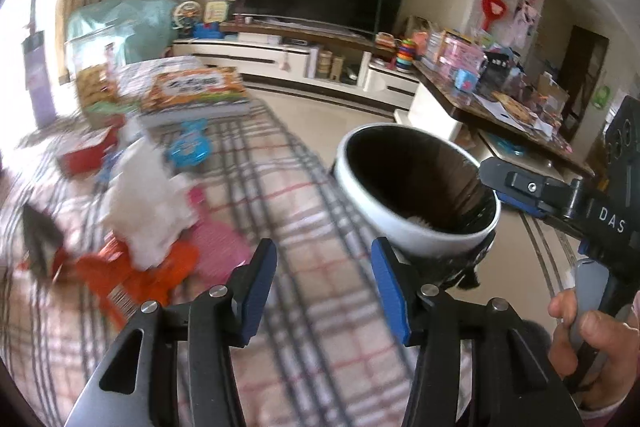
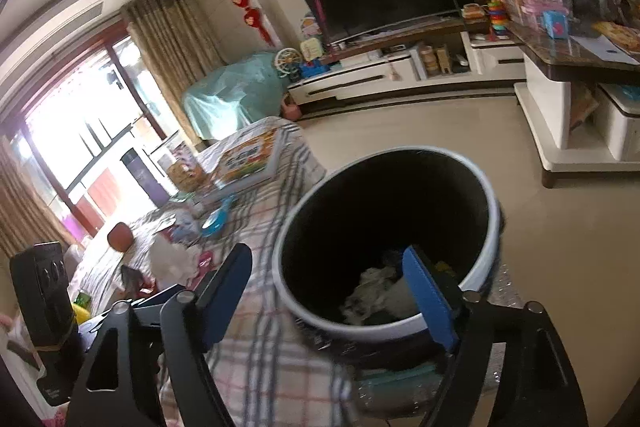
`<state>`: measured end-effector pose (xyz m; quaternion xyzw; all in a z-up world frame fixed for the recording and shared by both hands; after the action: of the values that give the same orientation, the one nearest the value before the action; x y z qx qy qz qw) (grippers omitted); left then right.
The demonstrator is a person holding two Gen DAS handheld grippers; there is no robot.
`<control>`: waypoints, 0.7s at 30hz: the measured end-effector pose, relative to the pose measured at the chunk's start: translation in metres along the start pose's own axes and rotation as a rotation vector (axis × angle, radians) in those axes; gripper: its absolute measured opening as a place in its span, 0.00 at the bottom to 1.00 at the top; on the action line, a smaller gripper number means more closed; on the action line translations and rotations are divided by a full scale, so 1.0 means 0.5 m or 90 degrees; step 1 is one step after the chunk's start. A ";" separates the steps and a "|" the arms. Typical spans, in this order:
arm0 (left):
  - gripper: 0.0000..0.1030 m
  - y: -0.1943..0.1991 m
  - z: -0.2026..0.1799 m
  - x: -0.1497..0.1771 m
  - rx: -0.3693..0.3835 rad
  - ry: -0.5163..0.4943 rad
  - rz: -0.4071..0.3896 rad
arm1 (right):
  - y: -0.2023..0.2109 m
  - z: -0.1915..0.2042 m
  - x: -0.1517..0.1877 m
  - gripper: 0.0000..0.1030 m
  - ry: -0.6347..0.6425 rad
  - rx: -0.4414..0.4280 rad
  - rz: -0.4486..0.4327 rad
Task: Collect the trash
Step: 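Grasp the white sponge block with the left tool while the right tool grasps the red chip bag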
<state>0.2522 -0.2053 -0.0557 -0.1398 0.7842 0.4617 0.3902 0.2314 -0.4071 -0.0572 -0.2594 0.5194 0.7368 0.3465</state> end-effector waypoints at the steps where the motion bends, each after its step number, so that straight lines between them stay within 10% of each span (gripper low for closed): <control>1: 0.47 0.010 0.010 0.007 -0.003 0.004 0.000 | 0.000 0.013 0.008 0.78 0.004 -0.004 0.002; 21: 0.47 0.251 0.221 0.141 -0.131 0.134 -0.035 | -0.052 0.290 0.164 0.78 0.116 -0.113 0.089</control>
<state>0.1864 -0.0361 -0.0607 -0.2481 0.7653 0.5117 0.3016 0.1973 -0.2446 -0.0863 -0.3181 0.4982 0.7755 0.2217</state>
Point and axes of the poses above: each gripper's, at about its wrist camera, not at the fingertips, and y roughly against the way its jaws point, z to its left, x to its underside, the point moved 7 cm from there along -y, roughly the way its jaws point, and after that the axes turned 8 degrees about x, right-handed, at the moved point
